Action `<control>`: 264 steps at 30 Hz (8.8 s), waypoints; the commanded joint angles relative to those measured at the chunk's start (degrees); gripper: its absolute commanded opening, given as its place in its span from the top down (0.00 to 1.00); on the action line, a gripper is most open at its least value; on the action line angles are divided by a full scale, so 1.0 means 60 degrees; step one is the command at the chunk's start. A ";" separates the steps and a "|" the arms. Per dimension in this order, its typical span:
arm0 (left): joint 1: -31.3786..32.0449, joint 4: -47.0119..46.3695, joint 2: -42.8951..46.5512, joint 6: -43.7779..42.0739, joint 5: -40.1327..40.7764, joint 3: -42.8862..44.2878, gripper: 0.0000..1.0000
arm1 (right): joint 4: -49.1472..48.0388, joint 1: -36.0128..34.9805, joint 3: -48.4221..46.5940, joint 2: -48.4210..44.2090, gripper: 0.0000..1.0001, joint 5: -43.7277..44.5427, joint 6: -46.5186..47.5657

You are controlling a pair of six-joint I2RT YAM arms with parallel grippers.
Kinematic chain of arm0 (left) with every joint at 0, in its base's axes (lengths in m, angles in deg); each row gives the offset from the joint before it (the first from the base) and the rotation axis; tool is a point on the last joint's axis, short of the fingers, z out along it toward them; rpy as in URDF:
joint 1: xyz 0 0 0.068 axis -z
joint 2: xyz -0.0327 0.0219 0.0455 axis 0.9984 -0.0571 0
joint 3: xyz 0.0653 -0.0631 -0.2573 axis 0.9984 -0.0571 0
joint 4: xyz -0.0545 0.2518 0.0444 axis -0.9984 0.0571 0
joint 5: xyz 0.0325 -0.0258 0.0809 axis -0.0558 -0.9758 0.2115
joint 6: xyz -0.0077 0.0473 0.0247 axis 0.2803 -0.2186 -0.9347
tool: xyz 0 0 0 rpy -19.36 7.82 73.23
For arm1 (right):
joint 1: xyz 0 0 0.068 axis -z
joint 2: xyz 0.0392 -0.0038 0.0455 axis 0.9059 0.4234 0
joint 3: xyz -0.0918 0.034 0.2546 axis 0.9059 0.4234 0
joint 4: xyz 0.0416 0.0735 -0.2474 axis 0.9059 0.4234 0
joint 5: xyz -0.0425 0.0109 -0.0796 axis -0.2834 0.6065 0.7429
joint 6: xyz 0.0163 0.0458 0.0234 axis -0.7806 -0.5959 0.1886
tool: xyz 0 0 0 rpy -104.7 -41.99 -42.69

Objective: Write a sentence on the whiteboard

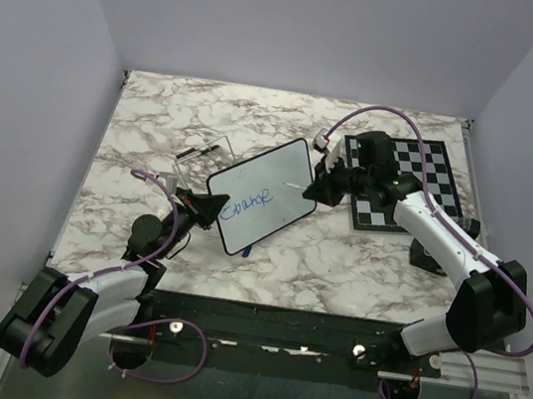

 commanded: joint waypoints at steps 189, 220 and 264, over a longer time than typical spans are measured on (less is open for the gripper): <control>0.0086 0.0017 -0.0134 0.0021 -0.0158 -0.0128 1.00 | -0.0681 -0.0173 -0.0164 0.1118 0.99 0.1663 -0.0308; 0.0086 -0.0144 -0.0237 0.0050 -0.0173 -0.0157 1.00 | -0.0433 -0.0143 -0.0310 0.1615 0.99 0.0814 -0.0220; 0.0086 -0.0159 -0.0222 0.0050 -0.0202 -0.0172 1.00 | 0.0154 -0.0275 -0.0851 0.1835 1.00 0.1487 0.0015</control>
